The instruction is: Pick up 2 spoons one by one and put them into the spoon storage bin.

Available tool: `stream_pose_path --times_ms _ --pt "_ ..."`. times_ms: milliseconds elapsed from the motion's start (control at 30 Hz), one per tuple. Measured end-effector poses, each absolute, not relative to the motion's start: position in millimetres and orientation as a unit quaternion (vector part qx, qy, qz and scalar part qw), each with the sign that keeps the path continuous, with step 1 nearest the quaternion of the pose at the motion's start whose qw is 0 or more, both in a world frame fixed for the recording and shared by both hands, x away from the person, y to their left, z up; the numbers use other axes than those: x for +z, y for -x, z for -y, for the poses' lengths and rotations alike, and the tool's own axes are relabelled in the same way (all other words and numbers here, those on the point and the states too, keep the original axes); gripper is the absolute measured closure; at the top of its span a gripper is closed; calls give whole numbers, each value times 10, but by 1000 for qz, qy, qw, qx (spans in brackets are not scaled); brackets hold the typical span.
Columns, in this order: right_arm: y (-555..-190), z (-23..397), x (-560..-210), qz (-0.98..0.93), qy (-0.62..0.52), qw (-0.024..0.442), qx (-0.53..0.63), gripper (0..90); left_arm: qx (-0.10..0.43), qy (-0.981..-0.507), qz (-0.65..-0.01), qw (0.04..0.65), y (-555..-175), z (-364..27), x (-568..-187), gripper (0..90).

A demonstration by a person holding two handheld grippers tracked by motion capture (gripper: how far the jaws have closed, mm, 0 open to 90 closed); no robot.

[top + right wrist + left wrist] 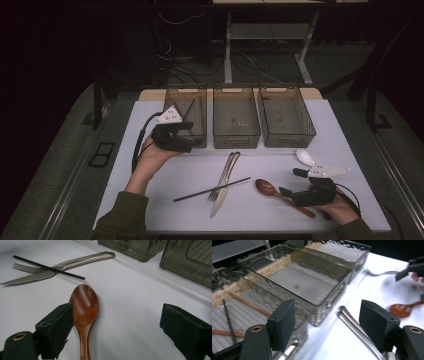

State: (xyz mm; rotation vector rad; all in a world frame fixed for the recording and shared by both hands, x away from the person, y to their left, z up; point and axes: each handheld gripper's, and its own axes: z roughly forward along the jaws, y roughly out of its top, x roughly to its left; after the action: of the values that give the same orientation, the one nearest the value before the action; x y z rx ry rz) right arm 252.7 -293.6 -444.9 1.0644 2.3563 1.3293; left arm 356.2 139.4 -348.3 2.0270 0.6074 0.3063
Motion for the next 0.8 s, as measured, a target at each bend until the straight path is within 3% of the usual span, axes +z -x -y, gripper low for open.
stream_pose_path --times_ms 800 --pt "-2531 2945 -4447 -805 -359 122 457 114 79 -849 -224 472 -2989 -1331 -3920 252"
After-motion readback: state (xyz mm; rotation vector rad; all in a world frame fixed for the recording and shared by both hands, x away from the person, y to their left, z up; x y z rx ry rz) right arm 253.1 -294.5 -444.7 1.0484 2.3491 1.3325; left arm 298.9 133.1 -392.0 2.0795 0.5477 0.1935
